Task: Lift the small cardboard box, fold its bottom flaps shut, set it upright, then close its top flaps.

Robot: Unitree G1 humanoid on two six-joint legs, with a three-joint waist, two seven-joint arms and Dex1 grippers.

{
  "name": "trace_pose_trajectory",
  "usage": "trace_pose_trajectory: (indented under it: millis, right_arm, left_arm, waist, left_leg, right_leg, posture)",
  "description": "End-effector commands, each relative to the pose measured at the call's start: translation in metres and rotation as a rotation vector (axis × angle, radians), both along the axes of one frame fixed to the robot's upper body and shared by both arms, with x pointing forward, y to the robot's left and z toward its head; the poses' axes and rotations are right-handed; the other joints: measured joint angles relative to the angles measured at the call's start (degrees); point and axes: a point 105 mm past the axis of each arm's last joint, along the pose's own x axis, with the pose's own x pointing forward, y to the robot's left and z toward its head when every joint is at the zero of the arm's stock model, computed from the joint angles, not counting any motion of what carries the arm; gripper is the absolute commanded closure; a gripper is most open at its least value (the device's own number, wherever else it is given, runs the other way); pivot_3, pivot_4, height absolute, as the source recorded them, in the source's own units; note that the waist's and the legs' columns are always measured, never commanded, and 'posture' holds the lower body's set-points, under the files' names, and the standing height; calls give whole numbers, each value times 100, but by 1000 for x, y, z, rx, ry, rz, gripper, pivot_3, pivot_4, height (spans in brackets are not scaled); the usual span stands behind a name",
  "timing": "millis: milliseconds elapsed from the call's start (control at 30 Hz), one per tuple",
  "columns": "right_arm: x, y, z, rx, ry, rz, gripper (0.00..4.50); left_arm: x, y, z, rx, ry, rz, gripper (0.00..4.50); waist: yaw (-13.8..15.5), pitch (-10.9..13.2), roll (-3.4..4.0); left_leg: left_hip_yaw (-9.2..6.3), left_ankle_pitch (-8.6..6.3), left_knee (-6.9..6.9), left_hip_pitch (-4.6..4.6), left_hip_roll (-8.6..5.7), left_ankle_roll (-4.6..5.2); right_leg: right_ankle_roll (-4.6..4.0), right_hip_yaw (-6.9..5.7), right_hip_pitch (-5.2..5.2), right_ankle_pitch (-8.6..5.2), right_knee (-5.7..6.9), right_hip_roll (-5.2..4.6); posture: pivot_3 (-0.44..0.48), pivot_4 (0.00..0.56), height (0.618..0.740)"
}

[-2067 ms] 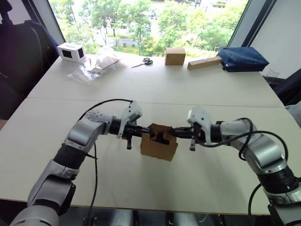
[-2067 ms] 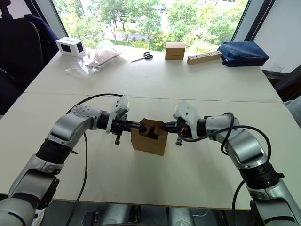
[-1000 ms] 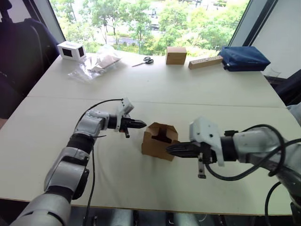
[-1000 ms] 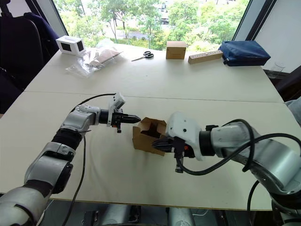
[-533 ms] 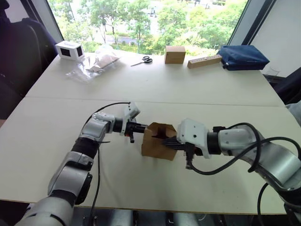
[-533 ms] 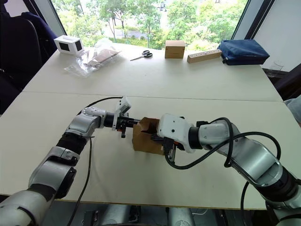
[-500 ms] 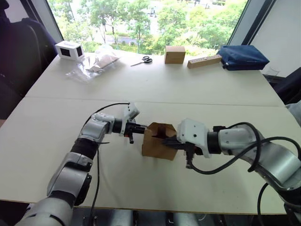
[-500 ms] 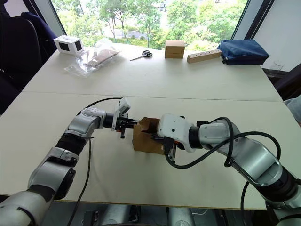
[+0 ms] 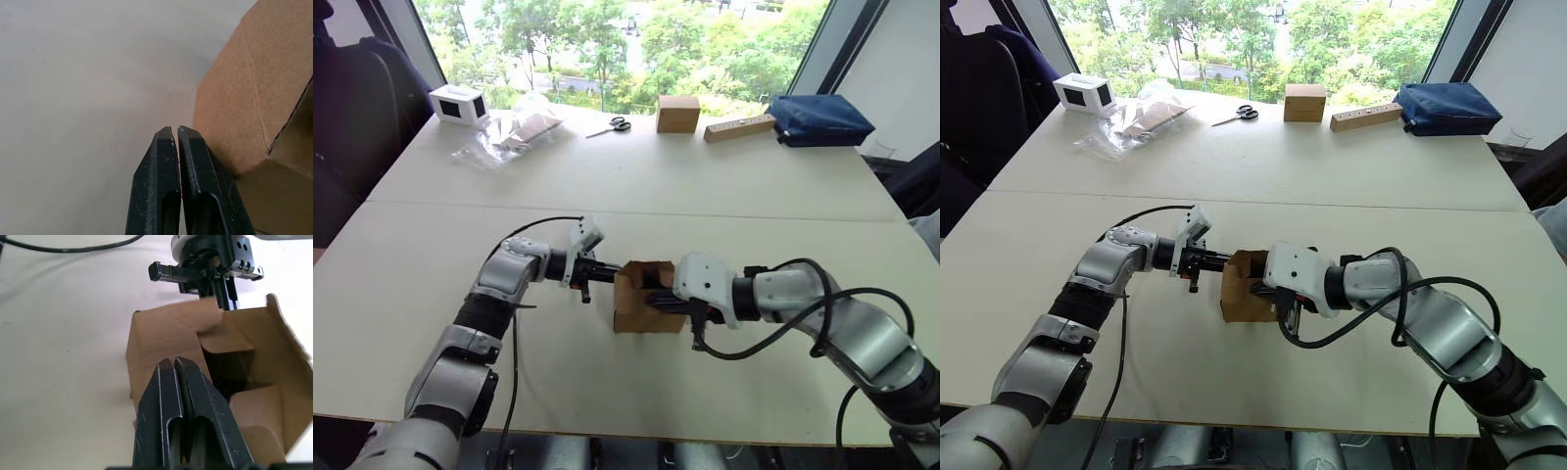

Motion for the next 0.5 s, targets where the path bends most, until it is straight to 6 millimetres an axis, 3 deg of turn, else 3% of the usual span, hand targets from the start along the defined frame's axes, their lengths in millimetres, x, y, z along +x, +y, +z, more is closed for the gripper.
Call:
trace_pose_trajectory:
  millis: [33,267,400,500]
  right_arm:
    - [1,2,4,4,-32,12,4500]
    - [6,1,-5,22,-10,-8,4500]
    - [6,-1,-7,16,-12,-9,4500]
    - [4,-1,-8,17,-10,-7,4500]
  left_arm:
    - [0,-1,9,-27,-32,-7,4358]
    - [3,4,10,-29,-45,28,4358]
    - [18,16,32,-98,-109,150,4358]
    - [15,24,44,-114,-128,162,4358]
  waist:
    - [2,0,0]
    - [0,0,0]
    - [0,0,0]
    - [-2,0,0]
  left_leg:
    - [0,0,0,0,0,0]
    - [0,0,0,0,-2,-1]
    - [-1,1,0,0,-1,-1]
    - [-2,1,0,1,0,-2]
  right_leg:
    - [0,0,0,0,0,0]
    - [0,0,1,0,0,0]
    - [1,0,1,0,0,0]
    - [1,0,1,1,2,0]
  posture:
    - [0,150,740]
    - [0,150,740]
    - [0,150,740]
    - [0,150,740]
